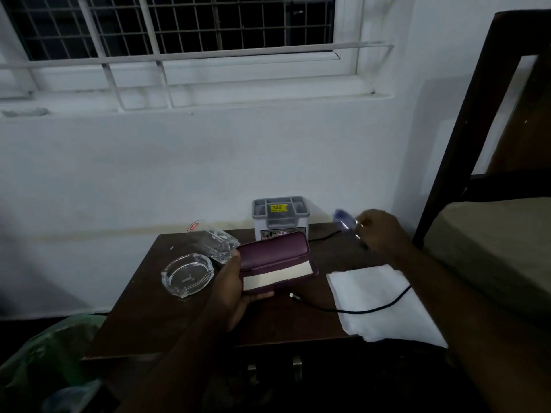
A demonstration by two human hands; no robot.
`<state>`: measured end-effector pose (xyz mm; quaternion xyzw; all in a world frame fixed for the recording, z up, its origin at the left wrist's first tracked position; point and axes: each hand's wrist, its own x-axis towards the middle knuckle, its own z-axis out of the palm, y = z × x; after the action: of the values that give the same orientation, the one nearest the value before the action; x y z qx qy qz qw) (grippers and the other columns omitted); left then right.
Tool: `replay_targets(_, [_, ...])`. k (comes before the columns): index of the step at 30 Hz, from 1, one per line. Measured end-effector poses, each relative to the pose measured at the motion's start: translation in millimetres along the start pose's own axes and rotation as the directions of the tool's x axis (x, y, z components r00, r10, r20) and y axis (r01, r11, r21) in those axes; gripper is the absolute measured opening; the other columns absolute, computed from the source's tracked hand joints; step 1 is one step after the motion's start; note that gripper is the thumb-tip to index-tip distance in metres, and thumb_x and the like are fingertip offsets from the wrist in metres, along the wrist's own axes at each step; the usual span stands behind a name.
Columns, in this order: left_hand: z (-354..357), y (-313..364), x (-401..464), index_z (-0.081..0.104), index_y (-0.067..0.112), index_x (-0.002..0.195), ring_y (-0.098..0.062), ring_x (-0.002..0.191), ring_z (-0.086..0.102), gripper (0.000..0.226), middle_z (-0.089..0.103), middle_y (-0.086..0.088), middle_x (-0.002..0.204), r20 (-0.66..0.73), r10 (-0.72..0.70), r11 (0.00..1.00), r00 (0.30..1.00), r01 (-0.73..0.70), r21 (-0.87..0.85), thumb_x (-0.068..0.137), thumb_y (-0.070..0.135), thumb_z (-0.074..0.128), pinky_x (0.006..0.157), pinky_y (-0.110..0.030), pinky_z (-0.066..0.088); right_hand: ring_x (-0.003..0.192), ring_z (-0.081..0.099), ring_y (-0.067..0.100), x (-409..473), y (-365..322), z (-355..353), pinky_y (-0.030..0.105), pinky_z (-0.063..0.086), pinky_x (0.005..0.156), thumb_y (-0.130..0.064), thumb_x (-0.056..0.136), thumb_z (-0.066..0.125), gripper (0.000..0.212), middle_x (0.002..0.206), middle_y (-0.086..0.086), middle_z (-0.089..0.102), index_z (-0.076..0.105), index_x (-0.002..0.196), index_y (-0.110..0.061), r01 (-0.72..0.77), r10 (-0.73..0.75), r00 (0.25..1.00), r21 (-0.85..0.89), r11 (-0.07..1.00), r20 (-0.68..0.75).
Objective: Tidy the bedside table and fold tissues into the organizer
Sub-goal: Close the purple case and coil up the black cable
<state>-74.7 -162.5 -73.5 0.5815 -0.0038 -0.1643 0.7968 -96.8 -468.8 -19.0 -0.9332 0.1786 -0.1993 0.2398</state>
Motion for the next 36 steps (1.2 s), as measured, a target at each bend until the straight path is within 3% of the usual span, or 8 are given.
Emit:
replay_targets(4, [2.6, 0.0, -3.1, 0.062, 0.018, 0.116, -0.033, 0.087, 0.074, 0.048, 0.076, -0.010, 0.101, 0.000, 0.032, 0.999, 0.999, -0.032, 0.025, 0.100, 0.052, 0.033, 0.058, -0.042, 0.058, 0.068, 0.063, 0.002, -23.7, -58.2, -17.1, 0.013, 0.046, 0.062, -0.020, 0.085, 0.068, 0.002, 0.079, -0.010, 0.066, 0.067, 0.086, -0.023, 0.253, -0.265, 0.964, 0.371, 0.894, -0.017])
replay_targets(8, [4.2, 0.6, -7.0, 0.062, 0.019, 0.114, -0.032, 0.082, 0.074, 0.048, 0.077, -0.008, 0.094, -0.007, 0.041, 0.998, 0.999, -0.041, 0.039, 0.099, 0.053, 0.031, 0.056, -0.040, 0.058, 0.086, 0.060, 0.006, -55.2, -97.6, -2.5, 0.021, 0.047, 0.075, -0.026, 0.088, 0.066, 0.018, 0.096, -0.008, 0.064, 0.069, 0.105, -0.022, 0.489, -0.543, 0.796, 0.244, 0.837, 0.266])
replay_targets(15, [8.8, 0.4, -11.3, 0.064, 0.013, 0.111, -0.041, 0.074, 0.072, 0.051, 0.074, -0.019, 0.096, -0.040, 0.052, 0.999, 0.998, -0.052, 0.005, 0.099, 0.052, 0.033, 0.051, -0.042, 0.058, 0.092, 0.060, 0.012, -63.0, -103.1, 20.5, 0.029, 0.049, 0.082, -0.023, 0.089, 0.063, 0.023, 0.108, 0.000, 0.068, 0.068, 0.110, -0.017, 0.610, -0.606, 0.676, 0.144, 0.779, 0.420])
replay_targets(23, [5.1, -3.1, -8.9, 0.070, 0.011, 0.104, -0.045, 0.094, 0.068, 0.053, 0.071, -0.025, 0.104, -0.036, 0.116, 0.993, 0.993, -0.115, 0.040, 0.100, 0.049, 0.033, 0.077, -0.060, 0.057, 0.094, 0.063, 0.013, -61.1, -100.5, 33.4, 0.033, 0.052, 0.085, -0.038, 0.083, 0.066, 0.033, 0.106, 0.000, 0.071, 0.070, 0.110, -0.020, 0.668, -0.669, 0.640, 0.158, 0.728, 0.378])
replay_targets(27, [2.6, 0.7, -11.7, 0.061, 0.018, 0.117, -0.036, 0.092, 0.072, 0.054, 0.073, -0.017, 0.106, 0.050, 0.114, 0.993, 0.992, -0.115, 0.007, 0.094, 0.059, 0.035, 0.060, -0.045, 0.059, 0.093, 0.054, 0.009, -50.0, -90.1, 26.3, 0.027, 0.045, 0.079, -0.047, 0.081, 0.067, 0.039, 0.101, -0.009, 0.060, 0.062, 0.115, -0.028, 0.406, -0.418, 0.908, 0.173, 0.897, 0.035])
replay_targets(29, [1.5, 0.9, -11.6, 0.057, 0.018, 0.120, -0.034, 0.092, 0.072, 0.058, 0.073, -0.016, 0.107, 0.072, 0.123, 0.992, 0.990, -0.124, 0.006, 0.090, 0.064, 0.037, 0.062, -0.043, 0.059, 0.099, 0.059, 0.013, -49.6, -85.5, 20.7, 0.029, 0.048, 0.081, -0.052, 0.083, 0.064, 0.045, 0.104, -0.010, 0.060, 0.059, 0.120, -0.028, 0.136, -0.206, 0.958, 0.316, 0.939, 0.200])
replay_targets(32, [-0.9, -1.3, -9.2, 0.056, 0.016, 0.121, -0.034, 0.093, 0.072, 0.067, 0.072, -0.017, 0.109, 0.082, 0.132, 0.991, 0.988, -0.133, 0.014, 0.084, 0.068, 0.036, 0.066, -0.046, 0.059, 0.094, 0.071, 0.021, -56.0, -76.3, 14.6, 0.040, 0.061, 0.071, -0.068, 0.080, 0.057, 0.043, 0.106, -0.004, 0.071, 0.061, 0.111, -0.039, -0.305, -0.056, 0.796, 0.479, 0.823, 0.603])
replay_targets(36, [-5.0, -0.6, -5.9, 0.065, 0.018, 0.113, -0.029, 0.095, 0.072, 0.074, 0.075, -0.009, 0.106, 0.113, 0.052, 0.998, 0.992, -0.047, -0.039, 0.079, 0.076, 0.035, 0.067, -0.042, 0.059, 0.087, 0.075, 0.025, -53.9, -71.6, 11.6, 0.041, 0.060, 0.065, -0.065, 0.082, 0.058, 0.046, 0.099, 0.005, 0.076, 0.067, 0.106, -0.026, -0.470, -0.040, 0.746, 0.568, 0.676, 0.665])
